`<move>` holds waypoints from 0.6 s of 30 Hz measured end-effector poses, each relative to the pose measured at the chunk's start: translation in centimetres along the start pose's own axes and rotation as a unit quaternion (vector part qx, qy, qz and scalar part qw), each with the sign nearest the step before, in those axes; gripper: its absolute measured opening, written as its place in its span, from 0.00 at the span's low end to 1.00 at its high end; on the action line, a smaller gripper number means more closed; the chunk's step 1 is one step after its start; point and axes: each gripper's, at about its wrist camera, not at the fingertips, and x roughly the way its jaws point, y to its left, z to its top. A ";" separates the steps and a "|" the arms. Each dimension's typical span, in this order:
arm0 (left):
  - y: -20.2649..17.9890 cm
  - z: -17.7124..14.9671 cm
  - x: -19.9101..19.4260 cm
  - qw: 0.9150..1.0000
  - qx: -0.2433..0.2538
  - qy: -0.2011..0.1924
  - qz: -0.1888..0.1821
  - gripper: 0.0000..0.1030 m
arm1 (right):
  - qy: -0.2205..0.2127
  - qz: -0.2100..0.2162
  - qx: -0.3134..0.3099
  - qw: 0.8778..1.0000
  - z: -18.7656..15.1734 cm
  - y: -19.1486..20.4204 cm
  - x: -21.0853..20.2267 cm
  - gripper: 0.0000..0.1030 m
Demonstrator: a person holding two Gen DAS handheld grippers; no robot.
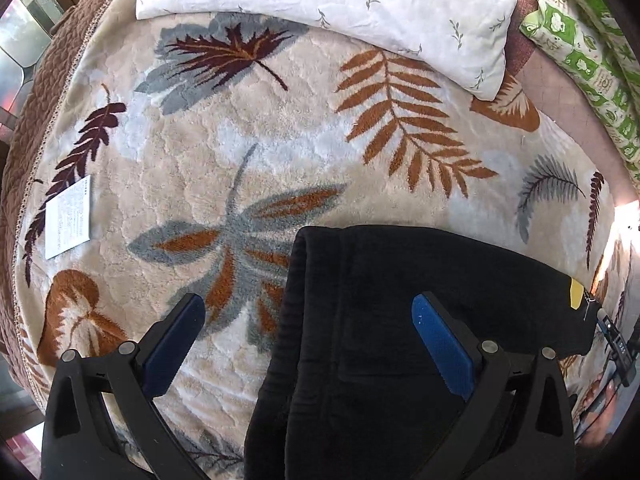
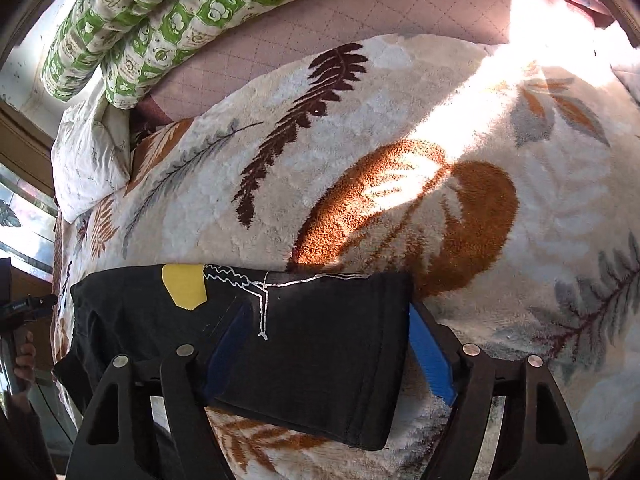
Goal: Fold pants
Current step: 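Grasp the waistband with the left gripper while the right gripper grasps the leg hems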
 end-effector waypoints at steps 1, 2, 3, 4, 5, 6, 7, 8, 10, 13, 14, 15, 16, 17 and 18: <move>-0.2 0.3 0.3 1.000 0.000 0.002 -0.003 1.00 | 0.000 0.003 0.000 1.000 0.0 -0.1 0.0 0.76; -0.5 0.6 0.6 1.000 0.001 0.005 -0.007 1.00 | -0.001 0.007 0.001 1.000 0.0 -0.3 0.0 0.76; -0.8 0.8 0.9 1.000 0.004 0.007 -0.014 1.00 | -0.002 0.012 0.003 1.000 0.0 -0.4 -0.1 0.76; -1.0 1.1 1.2 1.000 0.007 0.009 -0.020 1.00 | -0.003 0.015 0.004 1.000 0.1 -0.6 -0.1 0.76; -1.3 1.3 1.4 1.000 0.011 0.010 -0.026 0.99 | -0.002 0.018 0.005 1.000 0.2 -0.7 0.0 0.76; -1.6 1.4 1.6 0.999 0.016 0.012 -0.031 0.96 | 0.000 0.020 0.005 1.000 0.3 -0.7 0.0 0.76; -1.7 1.6 1.7 0.999 0.019 0.014 -0.035 0.90 | 0.001 0.021 0.003 1.000 0.3 -0.7 0.0 0.76; -1.8 1.7 1.9 0.999 0.020 0.016 -0.039 0.79 | 0.003 0.021 -0.001 1.000 0.4 -0.7 0.0 0.76; -1.8 1.8 2.2 0.998 0.020 0.021 -0.048 0.59 | 0.008 0.019 -0.012 1.000 0.5 -0.5 0.1 0.76; -1.7 1.8 2.4 0.999 0.021 0.022 -0.043 0.50 | 0.011 0.017 -0.023 1.000 0.7 -0.3 0.2 0.76; -1.7 1.8 2.3 0.999 0.023 0.020 -0.041 0.45 | 0.012 0.018 -0.025 0.999 0.8 -0.3 0.2 0.75; -1.7 1.8 2.2 0.999 0.025 0.019 -0.039 0.43 | 0.013 0.017 -0.026 0.999 0.9 -0.3 0.3 0.74; -1.6 1.8 2.2 0.999 0.025 0.018 -0.035 0.36 | 0.015 0.016 -0.027 0.999 1.1 -0.3 0.3 0.72; -1.6 1.8 2.0 0.999 0.026 0.016 -0.030 0.30 | 0.017 0.015 -0.029 0.999 1.2 -0.3 0.4 0.68; -1.6 2.0 1.8 0.999 0.027 0.013 -0.027 0.29 | 0.018 0.014 -0.032 0.999 1.3 -0.4 0.4 0.65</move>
